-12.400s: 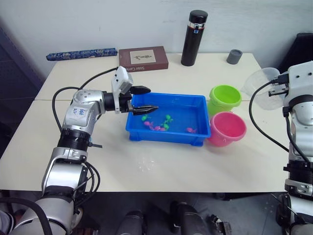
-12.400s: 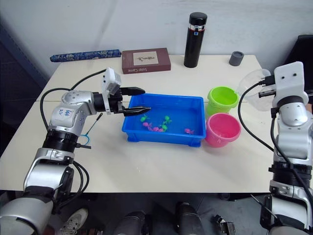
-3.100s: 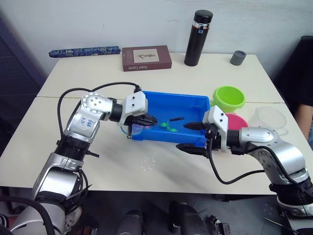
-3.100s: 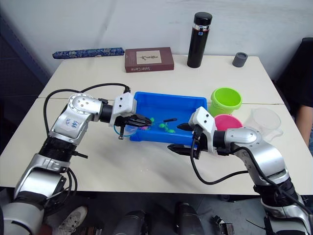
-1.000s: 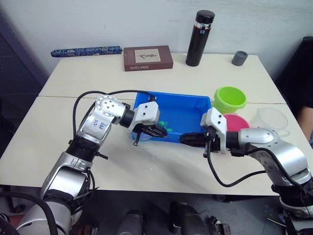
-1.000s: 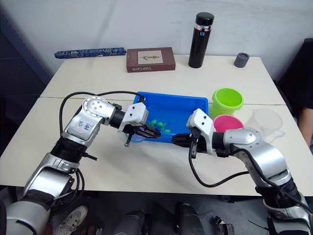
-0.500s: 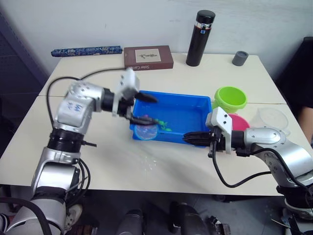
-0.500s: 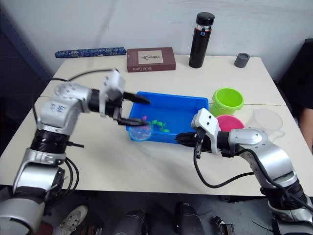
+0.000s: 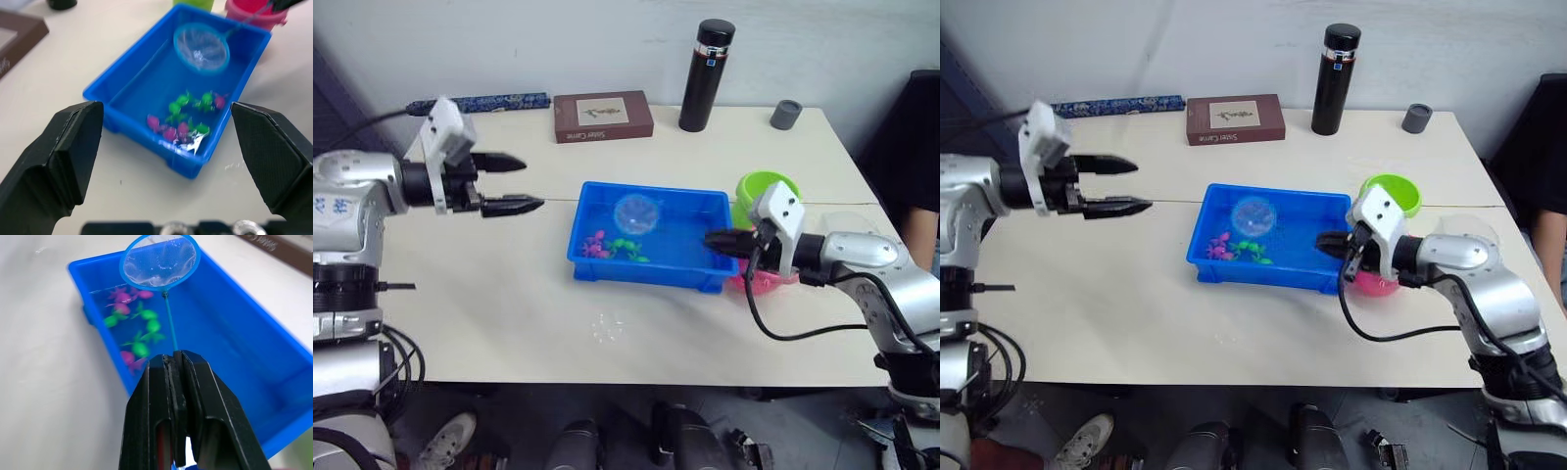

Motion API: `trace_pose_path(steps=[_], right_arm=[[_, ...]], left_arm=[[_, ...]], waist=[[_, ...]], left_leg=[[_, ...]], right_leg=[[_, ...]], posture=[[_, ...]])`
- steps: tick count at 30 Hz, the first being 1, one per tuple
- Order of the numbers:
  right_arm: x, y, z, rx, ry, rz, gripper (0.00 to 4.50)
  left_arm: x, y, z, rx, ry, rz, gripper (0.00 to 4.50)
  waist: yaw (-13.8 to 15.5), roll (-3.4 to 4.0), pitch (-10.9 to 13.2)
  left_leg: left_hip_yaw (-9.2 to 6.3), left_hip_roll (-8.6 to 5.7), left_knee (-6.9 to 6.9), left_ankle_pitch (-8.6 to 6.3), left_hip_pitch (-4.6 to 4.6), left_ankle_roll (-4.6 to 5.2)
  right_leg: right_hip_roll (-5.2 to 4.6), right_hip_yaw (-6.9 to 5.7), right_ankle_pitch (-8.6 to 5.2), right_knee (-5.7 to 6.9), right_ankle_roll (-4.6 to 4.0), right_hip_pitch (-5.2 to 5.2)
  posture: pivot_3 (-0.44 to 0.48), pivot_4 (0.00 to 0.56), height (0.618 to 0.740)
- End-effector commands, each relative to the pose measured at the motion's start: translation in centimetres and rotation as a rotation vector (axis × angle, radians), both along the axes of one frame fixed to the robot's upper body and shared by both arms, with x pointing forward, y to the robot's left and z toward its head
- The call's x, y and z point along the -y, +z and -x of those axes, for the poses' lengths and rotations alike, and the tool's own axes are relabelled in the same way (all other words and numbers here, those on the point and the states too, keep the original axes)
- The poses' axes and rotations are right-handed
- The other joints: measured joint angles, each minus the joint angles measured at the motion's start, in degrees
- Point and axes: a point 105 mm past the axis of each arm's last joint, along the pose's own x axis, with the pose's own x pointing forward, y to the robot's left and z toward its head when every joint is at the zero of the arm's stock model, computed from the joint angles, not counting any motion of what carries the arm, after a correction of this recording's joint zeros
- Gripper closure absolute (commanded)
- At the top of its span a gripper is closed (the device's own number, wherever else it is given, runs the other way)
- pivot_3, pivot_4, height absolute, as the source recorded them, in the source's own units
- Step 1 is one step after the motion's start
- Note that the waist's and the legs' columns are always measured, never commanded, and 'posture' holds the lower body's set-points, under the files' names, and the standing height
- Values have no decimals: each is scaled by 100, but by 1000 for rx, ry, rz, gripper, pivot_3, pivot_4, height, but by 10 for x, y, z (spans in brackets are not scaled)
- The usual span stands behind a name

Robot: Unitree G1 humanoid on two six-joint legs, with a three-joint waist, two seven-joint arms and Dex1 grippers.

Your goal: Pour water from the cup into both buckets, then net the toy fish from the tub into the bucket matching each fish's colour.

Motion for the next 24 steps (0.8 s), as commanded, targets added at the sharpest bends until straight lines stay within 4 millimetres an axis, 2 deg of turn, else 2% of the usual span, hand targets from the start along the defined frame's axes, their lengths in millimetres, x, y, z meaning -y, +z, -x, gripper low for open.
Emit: trace_pose_path(steps=[1, 5, 13, 24], right_arm=[[-5, 3, -8, 46, -11, 25, 4500], [-21, -1, -12, 37, 29, 45, 4500], [-43, -16, -17, -4, 73, 104, 4500], [-57, -39, -24, -38, 63, 173, 4500]], left_arm=[[-9, 3, 9, 32, 32, -30, 45], [-13, -19, 24, -42, 52, -36, 45], [-2, -34, 35, -69, 69, -11, 45], [9, -35, 40, -72, 77, 31, 45]], waist=[[0, 0, 0], [-25, 1, 1], [-11, 2, 1], [-28, 2, 1]], left_leg=[[0, 0, -1, 0, 0, 0], [2, 0, -3, -1, -4, 1], [0, 1, -2, -1, -4, 0], [2, 1, -3, -2, -4, 0]], right_leg=[[0, 0, 0, -2, 0, 0], [-1, 3, 0, -5, 0, -4], [-3, 4, -1, 1, -1, -6], [-2, 5, -1, 1, -2, -8]], posture=[[0, 150, 740], [0, 150, 740], [0, 150, 740], [0, 150, 740]])
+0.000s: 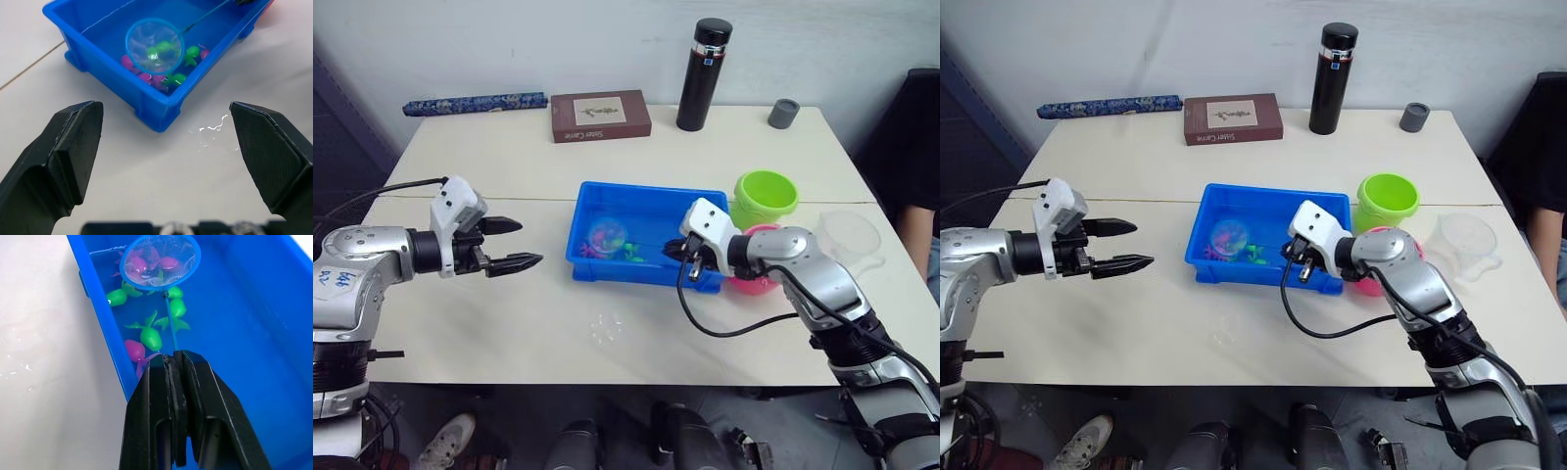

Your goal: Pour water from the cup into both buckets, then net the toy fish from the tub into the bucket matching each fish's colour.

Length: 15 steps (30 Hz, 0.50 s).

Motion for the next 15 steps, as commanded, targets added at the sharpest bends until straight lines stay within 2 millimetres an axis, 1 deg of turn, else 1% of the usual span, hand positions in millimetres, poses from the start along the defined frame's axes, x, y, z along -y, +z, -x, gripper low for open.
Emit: trace_pose_path(steps=[1, 5, 8, 12, 15], right_arm=[[-10, 4, -2, 24, 19, 3, 4500], [-13, 0, -1, 24, 37, 21, 4500], [-11, -3, -3, 35, 30, 49, 4500], [0, -2, -13, 68, -29, 88, 4500], [10, 4, -20, 90, -64, 93, 4500]], left_arm=[[5, 9, 3, 41, -9, 15, 45], [7, 10, 3, 43, -8, 19, 45], [9, 10, 3, 45, -8, 22, 45], [9, 11, 3, 48, -5, 28, 45], [10, 11, 2, 50, -5, 33, 45]], waist=[[-2, 0, 0], [-3, 0, 0], [-2, 0, 0], [1, 0, 0], [-4, 0, 0]], left_leg=[[0, 0, 0, 0, 0, -1], [0, 0, 0, -1, 0, -1], [0, 0, 0, -1, 0, -2], [0, -1, 0, -1, 0, -2], [1, -1, 1, -1, 0, -2]], right_leg=[[1, 0, 0, 1, 0, 0], [1, 0, 0, 0, 0, 0], [1, -1, 0, 0, 0, 0], [1, -1, 0, -1, 0, 0], [1, -1, 0, 0, 0, 0]], posture=[[0, 150, 740], [0, 150, 740], [0, 150, 740], [0, 150, 740], [0, 150, 740]])
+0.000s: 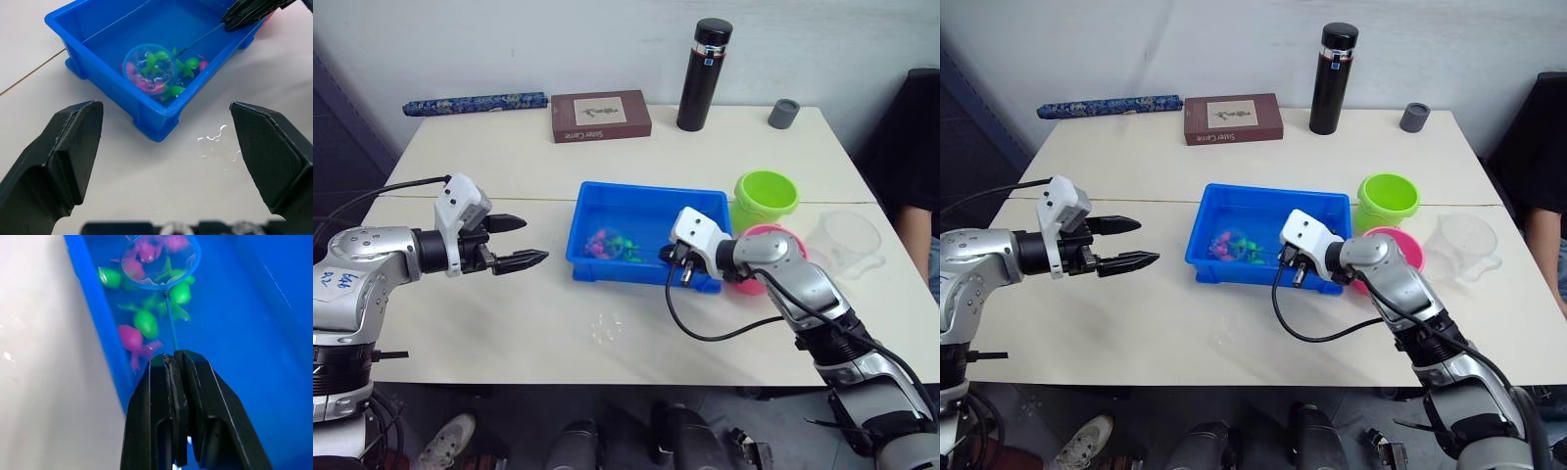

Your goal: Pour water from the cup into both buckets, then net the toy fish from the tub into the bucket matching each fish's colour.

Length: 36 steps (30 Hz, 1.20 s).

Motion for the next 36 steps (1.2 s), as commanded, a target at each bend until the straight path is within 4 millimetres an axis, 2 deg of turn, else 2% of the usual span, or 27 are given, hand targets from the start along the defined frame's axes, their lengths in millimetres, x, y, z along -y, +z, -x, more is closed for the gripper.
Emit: trace_pose_path(steps=[1, 4, 9, 14, 19, 26, 29, 36], right_arm=[[8, 21, -8, 80, -19, 5, 4500], [11, 25, -9, 93, -25, -6, 4500], [19, 48, -11, 134, -47, -106, 4500], [29, 60, -13, 168, -80, -122, 4500], [36, 60, -15, 189, -105, -78, 4500], [41, 60, -17, 218, -116, -22, 4500], [41, 54, -17, 217, -112, 23, 4500], [40, 38, -19, 197, -114, 87, 4500]], left_arm=[[3, 10, 3, 44, -16, 8, 45], [4, 11, 2, 47, -16, 12, 45], [4, 13, 0, 59, -18, 24, 45], [1, 16, -1, 69, -11, 33, 45], [-2, 19, -3, 79, 3, 41, 45], [-28, 15, -1, 67, 83, 32, 45], [-40, 11, 0, 65, 124, 37, 45], [-40, 9, 3, 68, 133, 43, 45]], waist=[[-1, 0, 0], [-1, 0, 0], [0, 0, 0], [0, 0, 0], [0, 0, 0], [-16, 1, 1], [-17, 2, 1], [-2, 2, 1]], left_leg=[[0, 0, 0, 0, 0, 0], [-1, 0, -1, 0, 0, -1], [-1, 0, 0, 0, 0, -1], [0, 0, 0, 0, 0, -1], [0, 0, -1, 0, 0, -1], [0, 1, -2, 0, 0, -1], [0, 2, -4, 0, 1, -2], [0, 1, -3, 0, 0, -2]], right_leg=[[0, 0, 0, 0, 0, 0], [1, 0, 0, 0, 0, 0], [1, 0, 0, 0, 0, 0], [1, 0, 0, 0, 0, 0], [0, 0, 0, 0, 0, 0], [1, 0, 0, -1, 0, -1], [1, 0, -1, -1, -2, -2], [0, 0, -2, -1, -3, -2]], posture=[[0, 150, 740], [0, 150, 740], [0, 150, 740], [0, 150, 740], [0, 150, 740], [0, 150, 740], [0, 150, 740], [0, 150, 740]])
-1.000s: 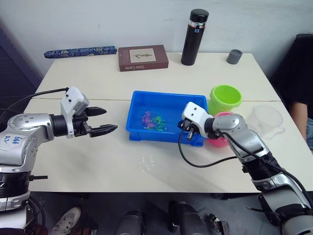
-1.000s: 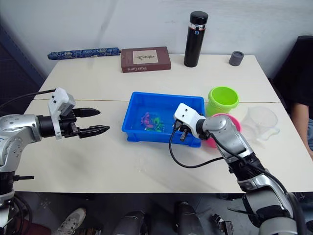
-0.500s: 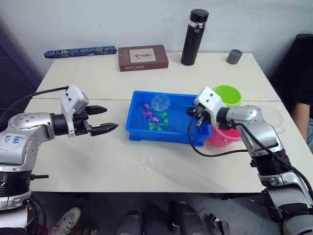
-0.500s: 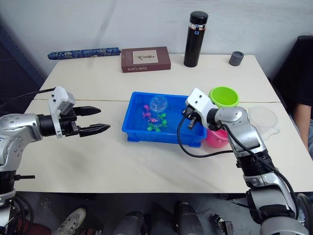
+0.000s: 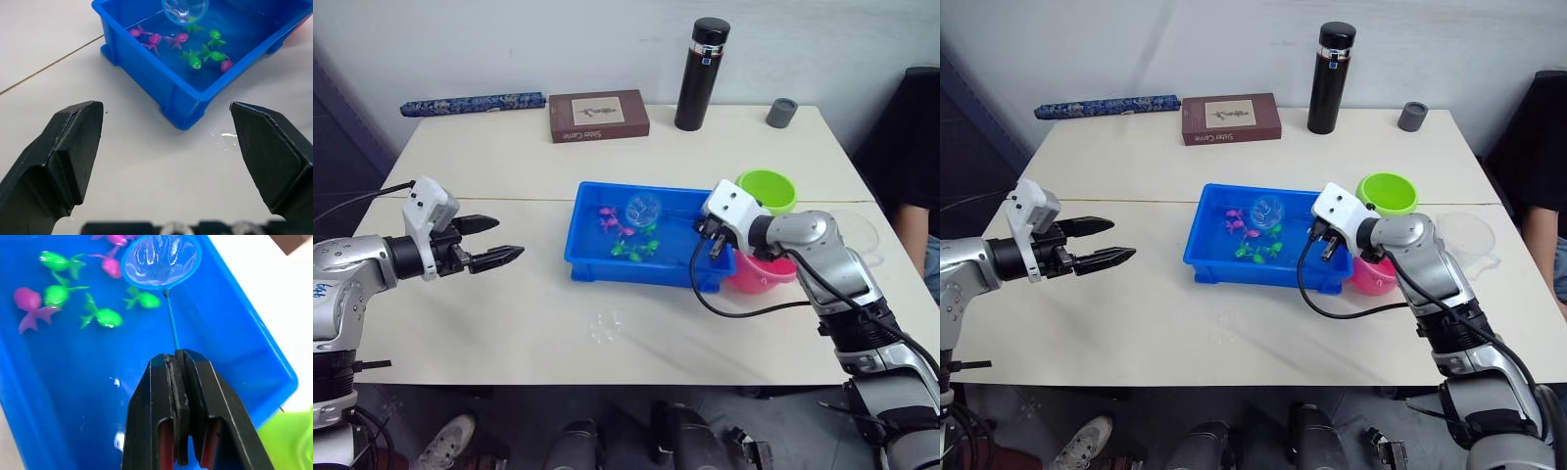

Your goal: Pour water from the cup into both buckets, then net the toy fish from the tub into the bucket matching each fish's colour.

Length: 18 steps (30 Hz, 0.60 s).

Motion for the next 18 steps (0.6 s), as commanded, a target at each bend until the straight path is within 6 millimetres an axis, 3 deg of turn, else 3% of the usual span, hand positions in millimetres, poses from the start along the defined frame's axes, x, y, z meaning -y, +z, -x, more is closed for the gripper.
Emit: trace_pose_path(steps=[1, 18], right_arm=[[2, 2, -2, 34, -3, 51, 4500], [13, -1, -6, 57, -16, 136, 4500]], left_arm=[[-4, 12, 5, 50, 10, -4, 45], [12, 5, 8, 46, -42, -6, 45]], waist=[[-3, 0, 0], [-14, 1, 1]], left_leg=[[0, 0, 0, 0, 0, 0], [0, 0, -1, 0, 0, 0]], right_leg=[[0, 0, 0, 0, 0, 0], [0, 1, 0, -1, 0, 0]], posture=[[0, 150, 740], [0, 150, 740]])
